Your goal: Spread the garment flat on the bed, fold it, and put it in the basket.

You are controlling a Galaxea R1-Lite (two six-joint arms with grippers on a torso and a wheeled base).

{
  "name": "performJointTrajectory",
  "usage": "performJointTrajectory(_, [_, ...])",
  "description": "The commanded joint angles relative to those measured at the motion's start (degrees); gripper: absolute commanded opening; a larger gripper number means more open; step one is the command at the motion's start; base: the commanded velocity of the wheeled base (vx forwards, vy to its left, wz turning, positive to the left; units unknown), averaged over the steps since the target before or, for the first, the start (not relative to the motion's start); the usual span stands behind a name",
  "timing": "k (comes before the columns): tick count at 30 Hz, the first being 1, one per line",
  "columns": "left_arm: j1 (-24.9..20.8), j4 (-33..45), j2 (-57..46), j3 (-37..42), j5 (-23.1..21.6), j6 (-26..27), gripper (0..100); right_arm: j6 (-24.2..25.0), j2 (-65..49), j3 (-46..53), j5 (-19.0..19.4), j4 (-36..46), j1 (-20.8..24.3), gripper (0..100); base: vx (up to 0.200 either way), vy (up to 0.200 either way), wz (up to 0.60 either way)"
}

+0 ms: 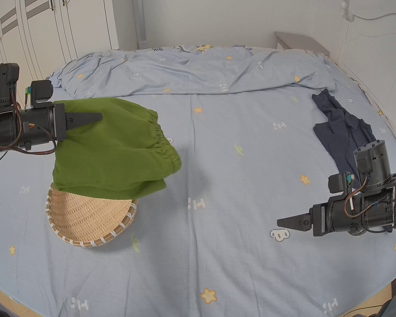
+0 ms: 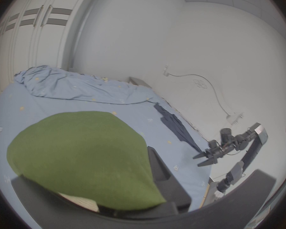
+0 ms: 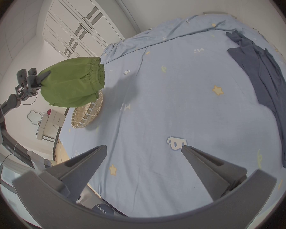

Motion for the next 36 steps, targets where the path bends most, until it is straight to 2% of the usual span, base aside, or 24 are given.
performJointTrajectory(1, [7.18,-0.89,6.55,-1.84,-1.5,-0.21,0,-0.03,0.34,0.29,0.03,-0.08,0.14,100,0.0,0.0,0.0])
performJointTrajectory(7, [10.96,-0.89,6.99,1.59,-1.59,-0.21,0,0.06,0.43,0.29,0.12,-0.08,-0.03,100,0.0,0.0,0.0])
performJointTrajectory(9, [10.96,-0.89,6.99,1.59,-1.59,-0.21,0,0.06,0.43,0.29,0.12,-0.08,-0.03,100,0.0,0.0,0.0])
performJointTrajectory(18, [13.86,-0.46,10.07,10.47,-1.59,-0.12,0,-0.03,0.43,0.37,0.12,-0.08,0.32,100,0.0,0.0,0.0])
performJointTrajectory(25, [16.76,-0.72,17.19,10.64,-0.89,0.58,0,-0.03,0.25,0.46,0.12,0.01,0.5,100,0.0,0.0,0.0])
performJointTrajectory(29, [18.69,-0.46,22.46,8.97,-0.71,3.83,0,-0.12,0.25,0.46,0.03,0.01,0.58,100,0.0,0.0,0.0])
performJointTrajectory(36, [18.78,-0.37,27.56,7.48,3.42,4.27,0,-0.29,0.34,0.55,0.03,0.01,0.67,100,0.0,0.0,0.0])
